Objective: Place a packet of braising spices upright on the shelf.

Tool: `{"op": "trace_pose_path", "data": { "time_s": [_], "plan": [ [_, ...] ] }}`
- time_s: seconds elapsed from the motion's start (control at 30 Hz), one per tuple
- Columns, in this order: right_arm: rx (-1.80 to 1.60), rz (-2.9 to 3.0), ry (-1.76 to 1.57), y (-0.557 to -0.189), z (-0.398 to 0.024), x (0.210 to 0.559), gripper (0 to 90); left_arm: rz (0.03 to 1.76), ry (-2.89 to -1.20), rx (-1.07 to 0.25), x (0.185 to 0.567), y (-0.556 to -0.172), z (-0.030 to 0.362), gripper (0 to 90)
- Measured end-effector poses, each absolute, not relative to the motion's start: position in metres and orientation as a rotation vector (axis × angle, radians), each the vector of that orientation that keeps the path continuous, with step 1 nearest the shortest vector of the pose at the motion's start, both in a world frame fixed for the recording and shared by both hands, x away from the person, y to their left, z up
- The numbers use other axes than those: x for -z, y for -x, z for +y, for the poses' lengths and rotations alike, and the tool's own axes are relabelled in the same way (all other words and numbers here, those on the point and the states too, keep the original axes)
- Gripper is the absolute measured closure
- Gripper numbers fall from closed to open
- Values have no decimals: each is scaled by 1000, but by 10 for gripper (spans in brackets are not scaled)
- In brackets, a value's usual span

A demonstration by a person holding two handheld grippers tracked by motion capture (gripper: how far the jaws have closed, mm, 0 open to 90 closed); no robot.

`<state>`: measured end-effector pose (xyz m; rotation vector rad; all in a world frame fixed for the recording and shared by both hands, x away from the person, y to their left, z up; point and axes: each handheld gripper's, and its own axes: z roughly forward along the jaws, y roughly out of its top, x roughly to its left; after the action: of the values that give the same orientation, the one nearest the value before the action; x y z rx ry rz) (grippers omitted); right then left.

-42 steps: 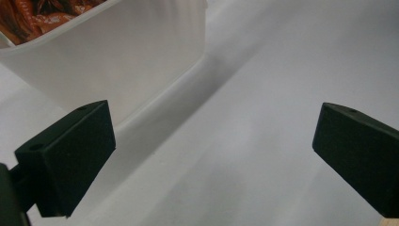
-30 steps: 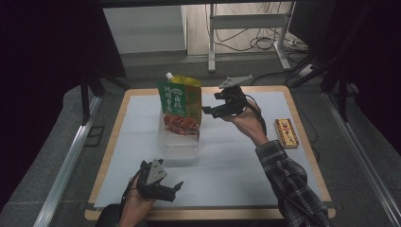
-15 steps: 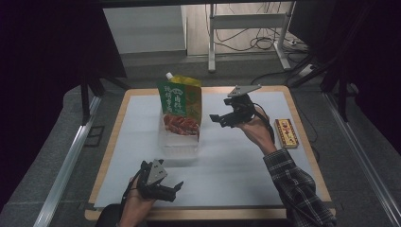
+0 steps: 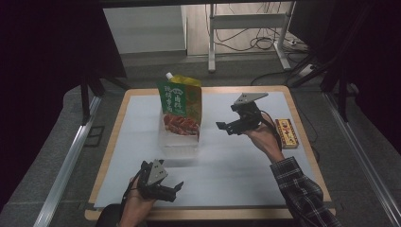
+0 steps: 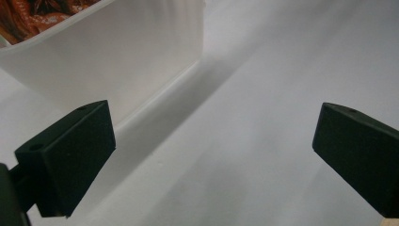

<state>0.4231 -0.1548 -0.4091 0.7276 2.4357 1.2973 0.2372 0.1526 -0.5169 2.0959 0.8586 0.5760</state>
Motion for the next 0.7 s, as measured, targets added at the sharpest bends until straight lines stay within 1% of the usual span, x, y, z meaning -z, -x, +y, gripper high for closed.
{"op": "trace_pose_path", "data": {
  "time_s": [0.7],
  "plan": [
    [-1194, 2413, -828, -404, -205, 437, 64, 854, -2103, -575, 518, -237, 151, 0]
  ]
}}
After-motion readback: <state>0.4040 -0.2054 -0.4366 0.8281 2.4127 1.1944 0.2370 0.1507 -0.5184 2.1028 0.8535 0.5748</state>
